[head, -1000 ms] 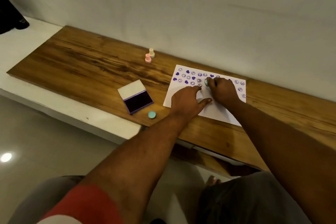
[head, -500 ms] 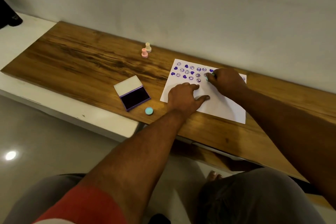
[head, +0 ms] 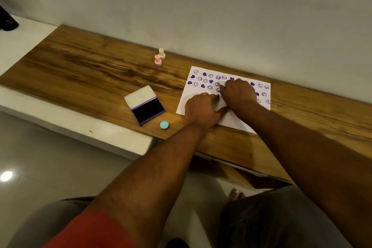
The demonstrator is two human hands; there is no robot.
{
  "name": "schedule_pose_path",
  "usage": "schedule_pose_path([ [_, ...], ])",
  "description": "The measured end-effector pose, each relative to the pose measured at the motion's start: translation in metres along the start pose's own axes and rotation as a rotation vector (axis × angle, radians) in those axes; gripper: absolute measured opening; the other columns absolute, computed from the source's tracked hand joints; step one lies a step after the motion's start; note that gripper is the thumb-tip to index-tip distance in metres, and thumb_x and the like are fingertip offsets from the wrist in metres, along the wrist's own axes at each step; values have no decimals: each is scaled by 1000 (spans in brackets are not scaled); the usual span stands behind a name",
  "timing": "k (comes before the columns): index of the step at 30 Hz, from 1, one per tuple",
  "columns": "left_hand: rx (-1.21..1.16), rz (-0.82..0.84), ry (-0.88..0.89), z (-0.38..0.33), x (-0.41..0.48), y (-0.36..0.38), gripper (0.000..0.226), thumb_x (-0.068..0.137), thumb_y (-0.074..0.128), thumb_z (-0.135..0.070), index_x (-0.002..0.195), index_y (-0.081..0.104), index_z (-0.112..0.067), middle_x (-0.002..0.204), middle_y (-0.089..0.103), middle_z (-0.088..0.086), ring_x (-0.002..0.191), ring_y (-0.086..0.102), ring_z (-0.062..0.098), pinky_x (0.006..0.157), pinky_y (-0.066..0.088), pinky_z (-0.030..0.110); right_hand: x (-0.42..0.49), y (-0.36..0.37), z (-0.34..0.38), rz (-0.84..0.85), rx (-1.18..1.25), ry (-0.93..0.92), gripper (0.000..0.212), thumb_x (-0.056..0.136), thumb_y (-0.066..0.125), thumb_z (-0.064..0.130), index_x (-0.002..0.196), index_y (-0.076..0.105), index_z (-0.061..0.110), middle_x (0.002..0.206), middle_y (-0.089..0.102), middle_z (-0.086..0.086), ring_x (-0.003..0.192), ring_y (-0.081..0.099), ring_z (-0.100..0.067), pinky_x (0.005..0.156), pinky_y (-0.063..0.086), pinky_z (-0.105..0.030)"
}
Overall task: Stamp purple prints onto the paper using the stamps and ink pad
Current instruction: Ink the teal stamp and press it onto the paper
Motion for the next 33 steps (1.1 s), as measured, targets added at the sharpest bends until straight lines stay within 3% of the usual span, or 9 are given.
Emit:
schedule_pose_path([
  [4,-2,-10,8,-1,-2,1,77,81,55,-84,133,70,-30,114,75,-1,101,68,21,85,51,34,-3,-3,0,47,-124,-74,38,110,39,35,124,66,12,119,69,-13,112,65,-33,82,54,-39],
  [7,3,-9,5,0,-3,2,77,81,56,-85,133,70,-31,115,75,-1,102,68,21,86,50,34,-4,-3,-3,24,-33,-34,47,109,35,42,116,67,9,113,71,-16,107,67,-34,75,48,-37],
  [12,1,9,21,-2,-3,-3,77,83,55,-85,137,67,-31,120,73,-1,108,66,20,89,48,33,-1,-1,-5,94,-71,-147,44,111,32,35,143,52,13,129,62,-15,117,62,-35,77,48,-40],
  [14,6,8,26,-3,-3,-3,78,82,56,-85,138,66,-31,122,72,-2,110,65,19,89,48,33,2,-7,-17,55,111,-120,48,111,30,36,134,60,7,122,65,-23,112,63,-41,82,49,-41],
  [18,-57,-21,13,-2,-5,-3,78,81,61,-82,137,67,-29,127,72,-2,114,65,20,93,48,35,-6,-14,-59,-215,763,293,60,109,32,46,95,75,6,99,75,-22,92,67,-38,75,45,-35],
  [21,-82,-44,10,-2,-7,-3,75,81,64,-80,136,68,-28,127,73,-1,114,66,21,93,49,36,-20,-4,-70,-180,995,392,62,107,35,51,85,69,6,85,70,-21,84,67,-38,76,53,-46],
  [25,-121,-44,0,-2,-6,-8,72,83,64,-78,134,69,-28,125,73,-1,113,66,21,93,51,36,-34,-1,-72,-152,879,288,59,110,33,44,89,71,4,88,72,-15,85,65,-32,72,39,-29],
  [29,-272,-63,17,-6,-9,-23,60,88,69,-67,129,73,-24,103,77,-1,93,68,16,83,56,33,-39,-12,-66,-179,820,211,55,111,33,39,103,73,2,103,75,-16,98,68,-33,84,48,-35],
  [33,-365,-157,100,0,-23,-65,42,92,72,-55,116,78,-21,80,69,-6,79,62,8,75,56,33,-46,-27,-34,-172,722,-4,50,111,34,38,99,69,5,93,72,-14,88,65,-32,73,44,-35],
])
Point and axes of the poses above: each hand's wrist, its own x-axis towards the middle knuckle, its own y-axis out of the palm, z = x × y, the point moved 5 cm from there along x, towards the middle knuckle
